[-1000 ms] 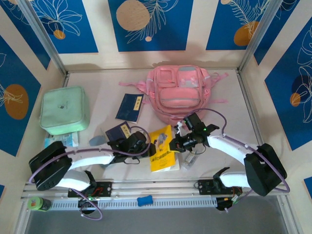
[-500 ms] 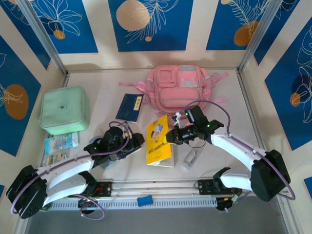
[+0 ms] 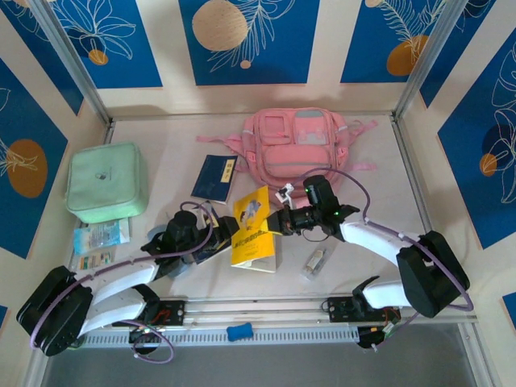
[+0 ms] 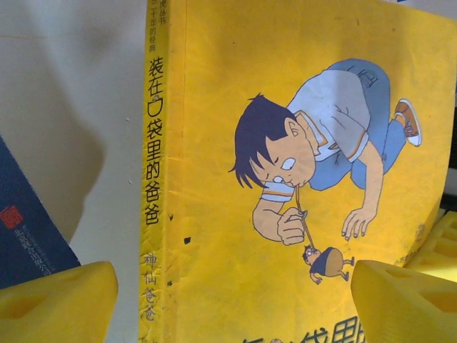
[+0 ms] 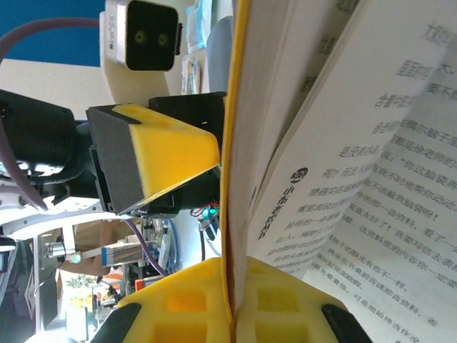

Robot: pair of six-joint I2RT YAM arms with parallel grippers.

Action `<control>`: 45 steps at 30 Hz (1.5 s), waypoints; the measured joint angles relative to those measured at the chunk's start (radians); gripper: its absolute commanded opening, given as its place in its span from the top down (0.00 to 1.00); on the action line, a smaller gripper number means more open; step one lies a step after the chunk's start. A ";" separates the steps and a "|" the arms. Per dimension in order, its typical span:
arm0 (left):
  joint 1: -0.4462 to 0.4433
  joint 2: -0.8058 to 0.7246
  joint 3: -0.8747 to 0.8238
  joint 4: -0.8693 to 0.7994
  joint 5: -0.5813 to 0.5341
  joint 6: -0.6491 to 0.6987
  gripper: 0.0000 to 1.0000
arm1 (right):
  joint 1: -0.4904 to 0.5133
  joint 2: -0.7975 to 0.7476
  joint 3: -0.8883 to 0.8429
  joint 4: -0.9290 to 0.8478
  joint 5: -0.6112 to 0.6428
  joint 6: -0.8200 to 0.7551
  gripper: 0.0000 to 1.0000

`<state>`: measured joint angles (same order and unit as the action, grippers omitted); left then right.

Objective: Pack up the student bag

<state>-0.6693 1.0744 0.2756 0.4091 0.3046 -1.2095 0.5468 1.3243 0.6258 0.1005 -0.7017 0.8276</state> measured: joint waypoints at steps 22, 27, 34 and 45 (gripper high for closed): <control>0.006 0.020 -0.056 0.088 0.010 -0.039 0.50 | -0.008 0.153 -0.036 0.087 -0.024 -0.019 1.00; 0.006 0.013 -0.056 0.059 0.006 -0.038 0.68 | -0.009 0.171 -0.028 0.008 0.015 -0.066 0.96; 0.003 0.010 -0.054 0.011 0.002 -0.011 0.97 | 0.009 0.186 -0.005 -0.071 0.061 -0.101 0.83; 0.003 -0.133 0.002 -0.124 -0.030 0.008 1.00 | -0.024 0.005 0.014 -0.294 0.154 -0.156 0.21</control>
<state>-0.6659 0.9413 0.2771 0.2848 0.2749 -1.2018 0.5224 1.3296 0.6399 -0.1936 -0.5472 0.6716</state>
